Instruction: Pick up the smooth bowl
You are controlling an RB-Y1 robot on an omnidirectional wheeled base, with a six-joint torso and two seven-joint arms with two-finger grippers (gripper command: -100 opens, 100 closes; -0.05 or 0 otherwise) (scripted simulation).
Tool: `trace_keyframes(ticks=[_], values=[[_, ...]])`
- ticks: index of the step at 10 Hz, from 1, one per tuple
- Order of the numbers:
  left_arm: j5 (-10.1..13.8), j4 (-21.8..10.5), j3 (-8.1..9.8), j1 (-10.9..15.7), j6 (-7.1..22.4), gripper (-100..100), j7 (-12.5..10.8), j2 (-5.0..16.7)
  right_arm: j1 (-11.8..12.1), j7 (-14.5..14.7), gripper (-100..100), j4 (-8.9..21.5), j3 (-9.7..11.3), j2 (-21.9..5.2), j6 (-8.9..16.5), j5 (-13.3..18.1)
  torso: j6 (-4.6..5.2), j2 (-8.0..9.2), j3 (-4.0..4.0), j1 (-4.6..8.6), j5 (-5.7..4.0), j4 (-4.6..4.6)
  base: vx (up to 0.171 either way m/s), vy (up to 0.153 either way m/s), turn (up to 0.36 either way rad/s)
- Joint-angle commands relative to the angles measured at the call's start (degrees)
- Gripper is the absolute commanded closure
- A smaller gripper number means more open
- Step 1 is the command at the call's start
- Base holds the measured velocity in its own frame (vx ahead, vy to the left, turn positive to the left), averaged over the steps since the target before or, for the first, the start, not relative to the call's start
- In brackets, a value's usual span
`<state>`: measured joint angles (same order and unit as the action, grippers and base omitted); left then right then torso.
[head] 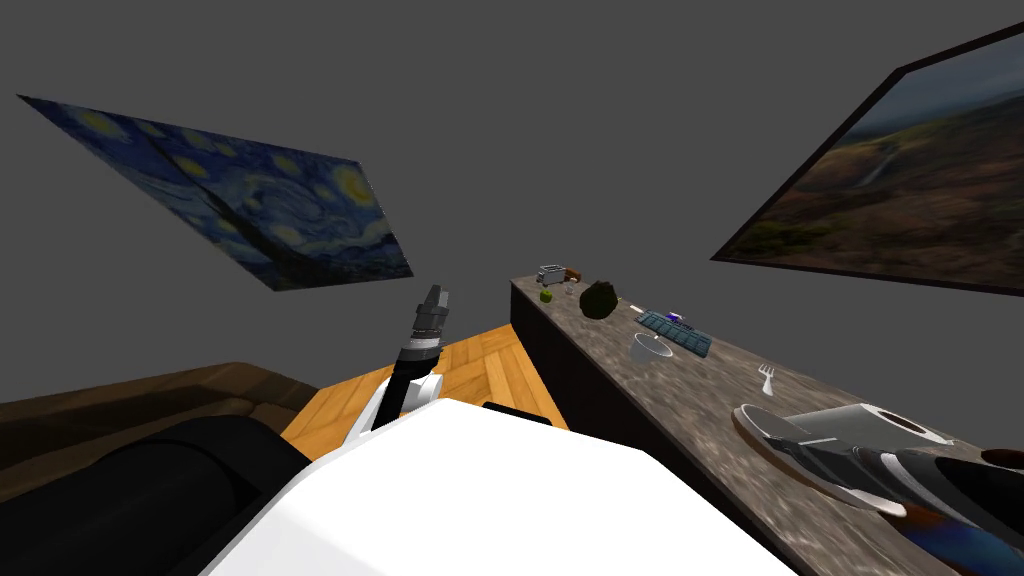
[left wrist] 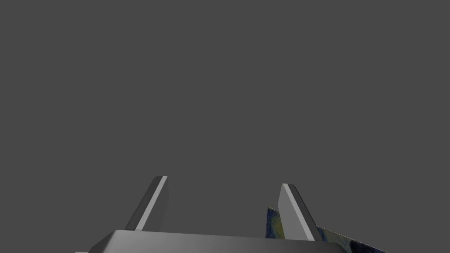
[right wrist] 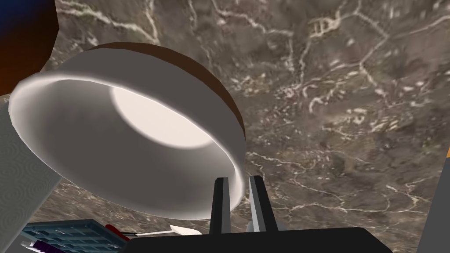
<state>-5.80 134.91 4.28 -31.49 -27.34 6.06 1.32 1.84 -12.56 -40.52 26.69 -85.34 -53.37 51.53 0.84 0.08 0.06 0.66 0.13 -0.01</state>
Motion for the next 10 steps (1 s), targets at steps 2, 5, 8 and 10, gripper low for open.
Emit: trace_keyframes(ticks=[2, 5, 8, 10], values=[[0.0, 0.0, 0.0, 0.01, 0.0, 0, 0.0, 0.0, 3.38, 4.39, 100, 0.29, 0.11, -1.19, -0.37, -4.27, -0.09, 0.0, 0.0, 0.01, -0.01, 0.0, 0.106, 0.022, -0.103], [0.0, 0.0, 0.0, 0.0, 0.0, 0, 0.0, 0.0, 6.59, 9.41, 100, -0.29, 0.04, -2.38, -0.42, -9.65, 0.02, -0.08, -0.04, -0.06, 0.06, 0.0, 0.123, 0.038, -0.099], [0.0, 0.0, 0.0, 0.0, 0.0, 0, 0.0, 0.0, 9.57, 12.69, 100, -0.86, -0.04, -3.57, -0.47, -13.69, 0.03, 0.1, 0.07, -0.01, 0.09, 0.05, 0.077, 0.023, -0.06], [0.0, 0.0, 0.0, 0.02, 0.0, 0, 0.0, 0.0, 12.13, 15.42, 100, -1.43, -0.11, -4.76, -0.52, -16.38, -0.09, 0.21, 0.13, -0.04, 0.1, 0.08, 0.06, 0.028, -0.053]])
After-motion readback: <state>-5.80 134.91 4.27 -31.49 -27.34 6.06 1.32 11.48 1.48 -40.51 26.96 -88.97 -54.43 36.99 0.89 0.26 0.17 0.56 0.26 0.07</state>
